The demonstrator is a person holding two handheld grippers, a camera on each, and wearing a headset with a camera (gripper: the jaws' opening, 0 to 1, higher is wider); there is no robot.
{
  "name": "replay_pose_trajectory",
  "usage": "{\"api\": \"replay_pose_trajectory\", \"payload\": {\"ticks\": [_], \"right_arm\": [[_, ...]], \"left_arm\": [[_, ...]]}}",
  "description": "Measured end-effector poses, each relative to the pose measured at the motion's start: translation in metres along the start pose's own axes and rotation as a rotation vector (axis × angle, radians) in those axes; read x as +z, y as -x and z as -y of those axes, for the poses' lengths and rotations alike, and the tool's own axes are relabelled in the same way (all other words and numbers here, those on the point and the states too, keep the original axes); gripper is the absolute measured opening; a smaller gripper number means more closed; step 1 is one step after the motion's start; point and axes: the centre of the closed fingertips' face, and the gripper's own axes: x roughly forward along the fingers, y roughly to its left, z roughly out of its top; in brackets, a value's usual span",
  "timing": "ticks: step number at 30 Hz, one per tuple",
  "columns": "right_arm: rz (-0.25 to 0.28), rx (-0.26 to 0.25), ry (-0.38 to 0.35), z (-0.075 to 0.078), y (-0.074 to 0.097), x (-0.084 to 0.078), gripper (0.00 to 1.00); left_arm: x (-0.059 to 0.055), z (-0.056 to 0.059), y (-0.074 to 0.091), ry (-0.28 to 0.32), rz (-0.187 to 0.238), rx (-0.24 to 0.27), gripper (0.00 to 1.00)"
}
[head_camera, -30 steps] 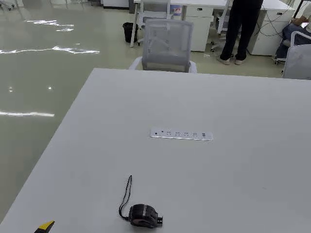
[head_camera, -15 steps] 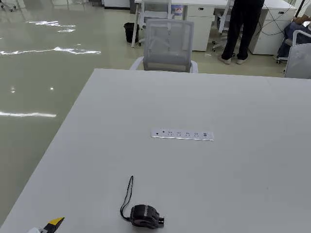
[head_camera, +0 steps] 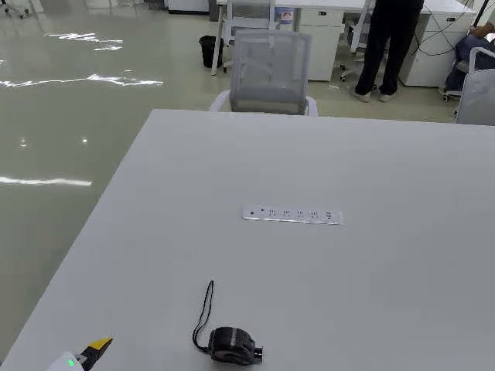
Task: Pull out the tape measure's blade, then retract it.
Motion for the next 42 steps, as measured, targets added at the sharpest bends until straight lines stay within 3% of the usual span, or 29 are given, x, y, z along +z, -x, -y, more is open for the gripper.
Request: {"api": "replay_pose_trajectory", "payload": {"ticks": [4, 10, 14, 22, 42], "right_arm": [[-0.004, 0.011, 0.011, -0.002, -0.005, 0.002, 1.00], [-0.001, 0.019, 0.021, -0.001, -0.009, 0.006, 1.00], [0.000, 0.025, 0.026, 0.000, -0.012, 0.008, 0.99], [0.005, 0.042, 0.037, -0.001, -0.017, 0.014, 0.99], [0.003, 0.096, 0.069, -0.006, -0.033, 0.028, 0.96]], "left_arm": [[0.000, 0.005, -0.006, -0.026, -0.021, -0.020, 0.99], [0.007, 0.007, -0.010, -0.044, -0.020, -0.030, 0.99], [0.006, 0.010, -0.017, -0.077, -0.048, -0.051, 0.99], [0.019, 0.011, -0.026, -0.104, -0.049, -0.071, 0.99], [0.036, 0.024, -0.052, -0.192, -0.081, -0.146, 0.99]]}}
